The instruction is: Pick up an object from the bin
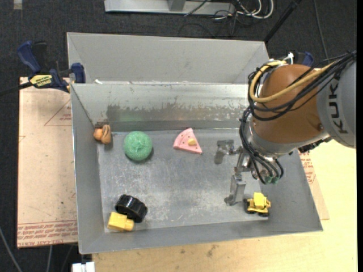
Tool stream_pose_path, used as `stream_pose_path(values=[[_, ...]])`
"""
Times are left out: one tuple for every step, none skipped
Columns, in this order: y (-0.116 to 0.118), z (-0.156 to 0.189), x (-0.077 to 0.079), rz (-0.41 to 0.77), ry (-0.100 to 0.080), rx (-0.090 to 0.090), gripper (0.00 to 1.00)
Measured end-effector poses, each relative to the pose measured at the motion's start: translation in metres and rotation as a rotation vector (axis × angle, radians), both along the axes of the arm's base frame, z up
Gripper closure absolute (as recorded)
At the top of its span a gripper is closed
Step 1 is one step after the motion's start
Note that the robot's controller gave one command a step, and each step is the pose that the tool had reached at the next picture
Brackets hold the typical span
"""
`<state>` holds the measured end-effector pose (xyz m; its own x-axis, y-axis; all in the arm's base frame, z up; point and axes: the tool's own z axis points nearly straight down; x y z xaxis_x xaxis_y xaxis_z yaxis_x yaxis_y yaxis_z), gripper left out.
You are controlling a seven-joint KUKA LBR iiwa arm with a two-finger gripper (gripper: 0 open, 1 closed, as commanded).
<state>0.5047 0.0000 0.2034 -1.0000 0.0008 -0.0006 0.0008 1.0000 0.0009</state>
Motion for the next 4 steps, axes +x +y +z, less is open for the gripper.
stream_pose_path(values=[[-0.017,0.008,0.004,0.107,0.002,0.002,0.00],[-0.059,0.012,0.009,0.246,-0.015,-0.006,0.00],[-0.060,-0.009,-0.005,0.196,0.006,0.001,0.00],[-0.091,-0.018,-0.008,0.542,-0.001,-0.001,0.00]])
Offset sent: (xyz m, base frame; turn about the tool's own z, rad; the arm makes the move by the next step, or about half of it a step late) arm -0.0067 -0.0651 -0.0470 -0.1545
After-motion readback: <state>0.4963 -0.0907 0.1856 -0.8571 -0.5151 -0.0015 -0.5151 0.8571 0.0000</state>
